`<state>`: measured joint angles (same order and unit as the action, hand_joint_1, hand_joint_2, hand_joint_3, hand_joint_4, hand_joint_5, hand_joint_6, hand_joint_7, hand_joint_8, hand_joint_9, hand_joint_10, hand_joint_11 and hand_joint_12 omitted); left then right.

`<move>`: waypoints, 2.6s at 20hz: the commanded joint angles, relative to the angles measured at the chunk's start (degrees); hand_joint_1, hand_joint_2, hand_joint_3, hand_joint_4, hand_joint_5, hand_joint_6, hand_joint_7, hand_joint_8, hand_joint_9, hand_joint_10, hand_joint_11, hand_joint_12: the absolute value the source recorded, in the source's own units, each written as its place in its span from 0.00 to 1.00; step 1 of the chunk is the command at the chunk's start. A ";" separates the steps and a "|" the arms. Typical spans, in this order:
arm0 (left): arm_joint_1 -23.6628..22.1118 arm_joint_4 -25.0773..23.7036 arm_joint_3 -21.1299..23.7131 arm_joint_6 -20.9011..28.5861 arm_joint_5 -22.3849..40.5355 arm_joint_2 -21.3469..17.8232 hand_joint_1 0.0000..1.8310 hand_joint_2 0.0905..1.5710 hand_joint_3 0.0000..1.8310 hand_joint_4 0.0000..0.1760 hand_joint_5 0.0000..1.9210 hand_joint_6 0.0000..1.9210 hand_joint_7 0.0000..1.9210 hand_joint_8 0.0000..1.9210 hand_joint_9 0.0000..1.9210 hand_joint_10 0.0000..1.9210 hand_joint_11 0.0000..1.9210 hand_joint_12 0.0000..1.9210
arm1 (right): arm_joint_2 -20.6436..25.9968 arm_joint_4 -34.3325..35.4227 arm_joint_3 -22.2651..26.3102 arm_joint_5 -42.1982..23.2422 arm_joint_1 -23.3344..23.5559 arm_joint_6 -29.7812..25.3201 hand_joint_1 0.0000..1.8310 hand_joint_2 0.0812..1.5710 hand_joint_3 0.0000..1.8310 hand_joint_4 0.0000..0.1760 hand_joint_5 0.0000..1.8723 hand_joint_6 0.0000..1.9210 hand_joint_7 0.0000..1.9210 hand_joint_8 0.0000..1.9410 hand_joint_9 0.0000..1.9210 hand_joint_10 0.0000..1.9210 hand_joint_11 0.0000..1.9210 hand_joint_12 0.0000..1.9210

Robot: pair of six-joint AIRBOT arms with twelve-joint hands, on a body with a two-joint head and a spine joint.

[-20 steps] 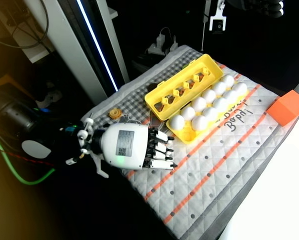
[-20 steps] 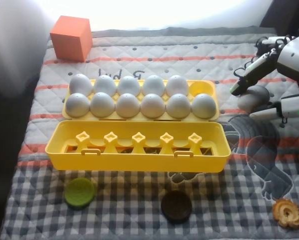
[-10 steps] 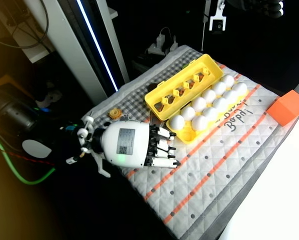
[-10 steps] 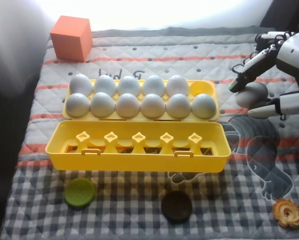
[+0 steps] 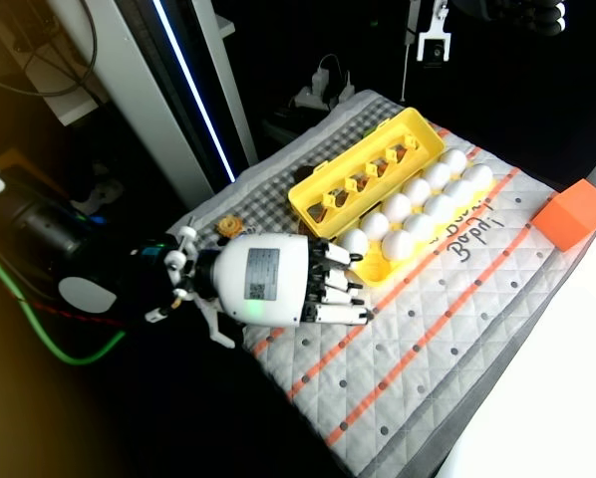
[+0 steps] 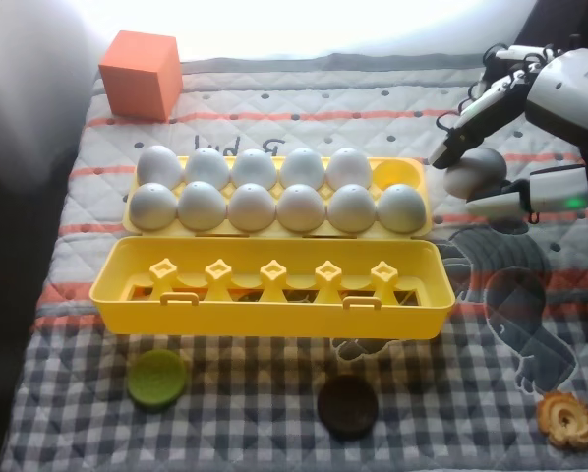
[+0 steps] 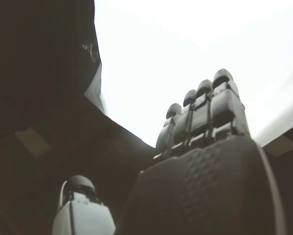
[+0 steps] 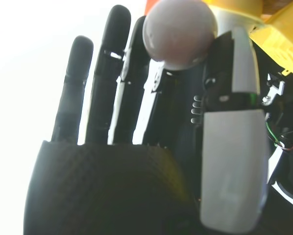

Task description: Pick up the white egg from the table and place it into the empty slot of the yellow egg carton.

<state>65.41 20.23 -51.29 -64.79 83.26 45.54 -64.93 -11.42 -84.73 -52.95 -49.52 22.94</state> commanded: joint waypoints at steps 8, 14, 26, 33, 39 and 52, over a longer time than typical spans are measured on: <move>-0.07 -0.38 -0.03 0.46 7.21 -0.18 0.00 0.41 0.00 0.41 0.00 0.00 0.00 0.00 0.00 0.00 0.00 0.00 | -2.78 2.80 -1.97 -7.73 3.23 -0.63 0.46 0.65 0.00 0.00 0.53 0.07 0.56 0.00 0.51 0.00 0.29 0.38; -0.08 -0.40 -0.03 0.51 7.21 -0.21 0.00 0.41 0.00 0.55 0.00 0.00 0.00 0.00 0.00 0.00 0.00 0.00 | -4.47 2.98 -3.12 -7.73 3.90 -0.65 0.57 0.67 0.00 1.00 0.56 0.44 0.45 0.00 0.32 0.00 0.10 0.28; -0.05 -0.38 0.01 0.54 6.99 -0.20 0.00 0.41 0.00 0.46 0.00 0.00 0.00 0.00 0.00 0.00 0.00 0.00 | -2.31 1.42 -2.61 -6.73 3.90 -1.09 0.53 0.60 0.00 0.00 0.49 0.06 0.41 0.00 0.35 0.01 0.10 0.40; -0.03 -0.37 0.04 0.72 7.01 -0.11 0.00 0.41 0.00 0.40 0.00 0.00 0.00 0.00 0.00 0.00 0.00 0.00 | -1.28 0.20 -2.66 -2.82 3.88 0.07 0.57 0.55 0.00 0.00 0.47 0.00 0.48 0.00 0.45 0.00 0.27 0.36; 0.09 -0.38 0.14 0.84 7.08 -0.17 0.00 0.41 0.00 0.36 0.00 0.00 0.00 0.00 0.00 0.00 0.00 0.00 | -1.88 0.02 -3.27 0.10 3.66 1.35 0.51 0.54 0.00 0.00 0.44 0.00 0.45 0.00 0.41 0.01 0.20 0.38; 0.20 -0.38 0.20 1.05 7.33 -0.25 0.00 0.41 0.00 0.43 0.00 0.00 0.00 0.00 0.00 0.00 0.00 0.00 | -4.44 0.22 -6.50 4.36 3.42 1.25 0.54 0.56 0.00 0.00 0.50 0.00 0.48 0.00 0.43 0.00 0.21 0.37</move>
<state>65.78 20.18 -51.22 -64.36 83.24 45.54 -69.43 -13.15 -91.00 -42.85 -46.46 24.23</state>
